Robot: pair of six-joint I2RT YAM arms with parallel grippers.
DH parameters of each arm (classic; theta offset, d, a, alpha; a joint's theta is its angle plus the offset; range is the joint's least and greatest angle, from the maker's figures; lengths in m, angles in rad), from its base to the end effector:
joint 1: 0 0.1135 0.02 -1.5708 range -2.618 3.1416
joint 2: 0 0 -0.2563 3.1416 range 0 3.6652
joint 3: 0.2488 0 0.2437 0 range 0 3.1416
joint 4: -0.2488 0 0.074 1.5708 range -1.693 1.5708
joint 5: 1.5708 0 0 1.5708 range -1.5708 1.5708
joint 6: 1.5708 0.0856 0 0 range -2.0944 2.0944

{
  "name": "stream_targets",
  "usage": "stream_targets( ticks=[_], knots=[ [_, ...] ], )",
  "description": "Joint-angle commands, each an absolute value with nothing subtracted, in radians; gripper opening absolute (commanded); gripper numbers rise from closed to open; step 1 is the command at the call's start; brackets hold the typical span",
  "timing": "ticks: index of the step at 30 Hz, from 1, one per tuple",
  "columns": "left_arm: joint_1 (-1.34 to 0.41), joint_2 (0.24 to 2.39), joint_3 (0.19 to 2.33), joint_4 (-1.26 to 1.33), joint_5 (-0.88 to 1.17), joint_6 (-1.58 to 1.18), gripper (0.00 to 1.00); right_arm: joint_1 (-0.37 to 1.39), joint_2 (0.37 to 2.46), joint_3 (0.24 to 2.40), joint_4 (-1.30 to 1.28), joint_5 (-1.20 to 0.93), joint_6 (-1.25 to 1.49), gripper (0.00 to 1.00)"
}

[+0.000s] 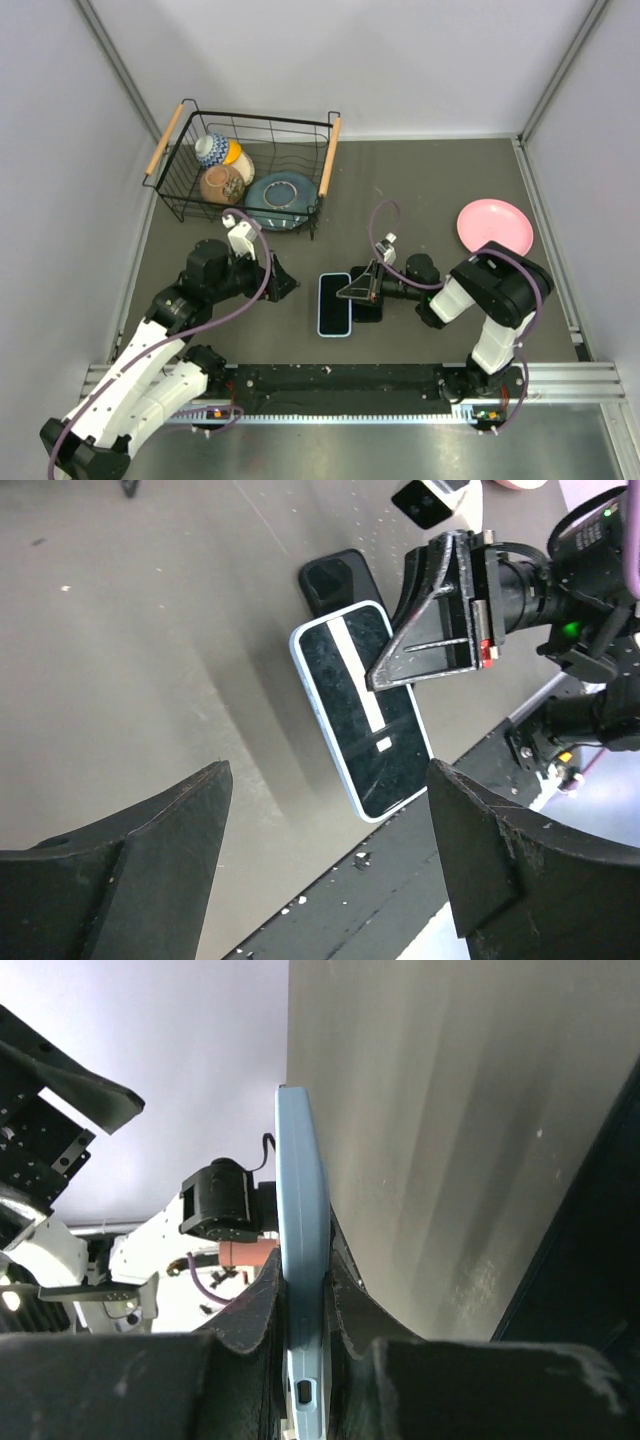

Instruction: Put the phone into the phone case

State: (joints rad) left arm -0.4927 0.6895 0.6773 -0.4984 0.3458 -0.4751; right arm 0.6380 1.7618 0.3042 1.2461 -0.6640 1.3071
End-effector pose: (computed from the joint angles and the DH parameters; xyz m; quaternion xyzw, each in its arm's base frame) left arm 0.1572 -0.1173 0.2581 0.0945 0.8491 -0.3631 0.3718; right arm 0.2041 0.2170 0.1075 0.0479 0.7618 0.6338 0.1252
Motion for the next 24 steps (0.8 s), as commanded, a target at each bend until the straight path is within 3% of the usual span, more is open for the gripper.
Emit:
stream_targets(
  ticks=[1, 8, 17, 24],
  knots=[
    [-0.489, 0.646, 0.713, -0.537, 0.256, -0.416, 0.84, 0.629, 1.726, 0.383, 1.334, -0.637, 1.209, 0.0],
    [-0.489, 0.608, 0.706, -0.541, 0.223, -0.419, 0.83, 0.664, 1.647, 0.48, 0.953, -0.56, 1.036, 0.0],
    [-0.489, 0.572, 0.706, -0.555, 0.179, -0.434, 0.84, 0.69, 1.727, 0.621, 0.74, -0.528, 0.985, 0.0],
    [-0.489, 0.584, 0.706, -0.558, 0.178, -0.436, 0.85, 0.698, 1.761, 0.666, 0.618, -0.532, 0.939, 0.07]
  ],
)
